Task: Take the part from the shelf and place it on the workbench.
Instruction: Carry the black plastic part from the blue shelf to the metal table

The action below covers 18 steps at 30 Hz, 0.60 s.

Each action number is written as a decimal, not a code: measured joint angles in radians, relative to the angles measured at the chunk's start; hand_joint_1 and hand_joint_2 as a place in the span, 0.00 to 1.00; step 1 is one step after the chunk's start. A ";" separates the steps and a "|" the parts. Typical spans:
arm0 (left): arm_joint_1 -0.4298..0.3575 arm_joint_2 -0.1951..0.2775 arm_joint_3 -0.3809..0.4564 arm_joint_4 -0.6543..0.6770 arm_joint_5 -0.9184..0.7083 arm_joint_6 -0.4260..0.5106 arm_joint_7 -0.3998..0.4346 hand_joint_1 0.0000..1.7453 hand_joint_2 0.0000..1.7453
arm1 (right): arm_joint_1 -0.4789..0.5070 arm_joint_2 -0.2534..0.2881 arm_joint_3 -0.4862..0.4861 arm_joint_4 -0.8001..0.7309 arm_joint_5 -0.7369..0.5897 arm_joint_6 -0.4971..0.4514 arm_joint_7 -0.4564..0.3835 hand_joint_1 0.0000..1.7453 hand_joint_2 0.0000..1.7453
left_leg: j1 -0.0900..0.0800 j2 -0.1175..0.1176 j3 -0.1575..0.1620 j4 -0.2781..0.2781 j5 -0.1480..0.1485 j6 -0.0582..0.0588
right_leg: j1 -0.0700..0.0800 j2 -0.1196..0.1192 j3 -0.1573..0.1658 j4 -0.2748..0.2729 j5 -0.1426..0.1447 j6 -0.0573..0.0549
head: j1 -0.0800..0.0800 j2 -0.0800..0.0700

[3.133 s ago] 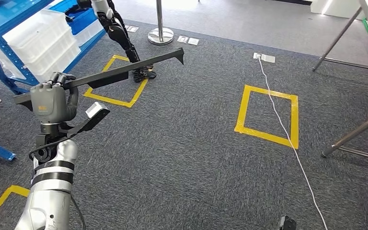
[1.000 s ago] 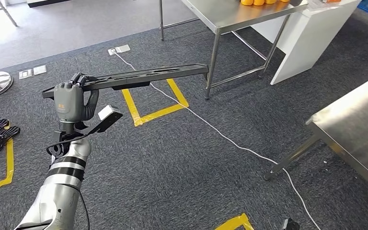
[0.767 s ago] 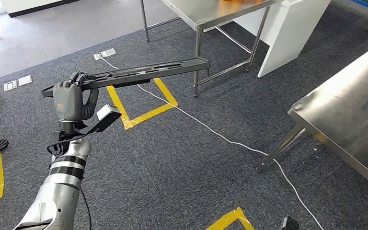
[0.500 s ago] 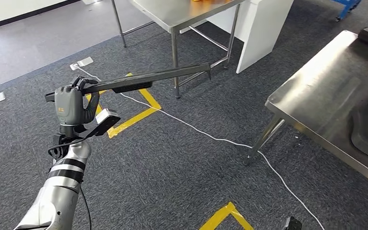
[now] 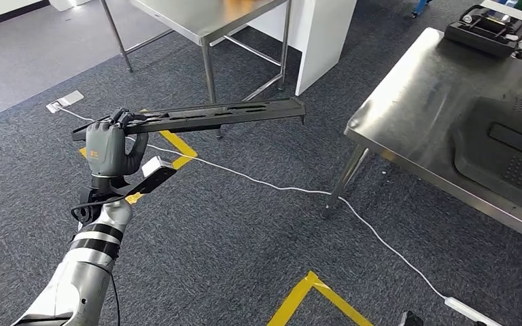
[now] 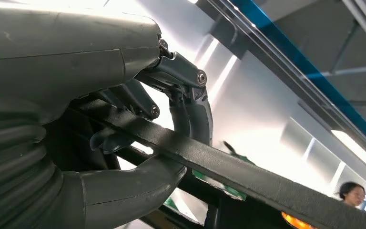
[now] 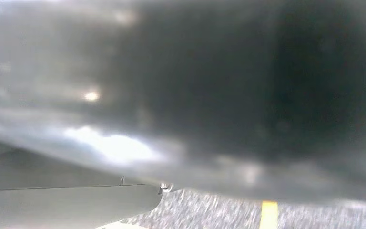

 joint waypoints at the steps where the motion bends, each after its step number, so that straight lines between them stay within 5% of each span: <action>1: -0.001 0.000 0.000 0.000 -0.003 0.000 0.004 1.00 1.00 | -0.001 -0.001 0.000 0.000 -0.001 0.000 0.000 0.00 0.00 | -0.001 0.011 0.001 0.000 -0.001 -0.002 | 0.001 -0.022 0.043 -0.078 0.023 0.005 | 0.001 0.000; 4: -0.003 0.000 0.002 -0.001 -0.012 0.000 0.014 1.00 1.00 | -0.003 -0.003 0.000 0.000 -0.004 0.000 0.000 0.00 0.00 | -0.010 0.041 0.004 0.001 -0.007 -0.014 | 0.012 -0.060 0.117 -0.208 0.059 -0.005 | -0.001 0.000; 6: -0.005 -0.001 0.002 -0.001 -0.015 0.000 0.015 1.00 1.00 | -0.001 -0.004 0.000 0.000 -0.005 0.000 -0.001 0.00 0.00 | -0.011 0.058 0.006 0.001 -0.010 -0.023 | 0.012 -0.036 0.116 -0.210 0.065 -0.017 | -0.003 0.000; 9: -0.007 -0.002 0.002 0.000 -0.015 0.000 0.016 1.00 1.00 | 0.002 -0.002 0.000 0.000 -0.005 0.000 -0.001 0.00 0.00 | -0.002 0.001 -0.016 0.064 -0.056 -0.039 | -0.003 -0.003 0.120 -0.216 0.071 -0.034 | -0.009 0.000; 11: -0.005 -0.001 0.002 0.004 -0.013 0.000 0.012 1.00 1.00 | 0.002 -0.002 0.000 0.000 -0.005 0.000 -0.001 0.00 0.00 | 0.002 -0.043 -0.074 0.194 -0.122 -0.045 | -0.005 0.018 0.121 -0.216 0.072 -0.042 | -0.013 0.000; 13: 0.000 0.000 0.002 0.009 -0.014 0.000 0.008 1.00 1.00 | 0.004 -0.002 0.000 0.000 -0.005 0.000 -0.002 0.00 0.00 | 0.005 -0.052 -0.121 0.287 -0.149 -0.049 | -0.006 0.045 0.121 -0.215 0.072 -0.043 | -0.014 0.000; 15: 0.001 0.000 0.002 0.012 -0.015 0.000 0.002 1.00 1.00 | 0.007 -0.002 -0.001 0.000 -0.005 0.000 -0.002 0.00 0.00 | 0.012 -0.058 -0.098 0.234 -0.100 -0.051 | -0.008 0.075 0.121 -0.211 0.072 -0.042 | -0.014 0.000; 18: -0.004 0.001 0.002 0.013 -0.016 0.000 -0.002 1.00 1.00 | 0.007 -0.003 -0.001 0.000 -0.005 -0.001 -0.003 0.00 0.00 | 0.025 -0.120 -0.010 0.051 -0.020 -0.054 | -0.010 0.115 0.113 -0.201 0.072 -0.031 | -0.015 0.000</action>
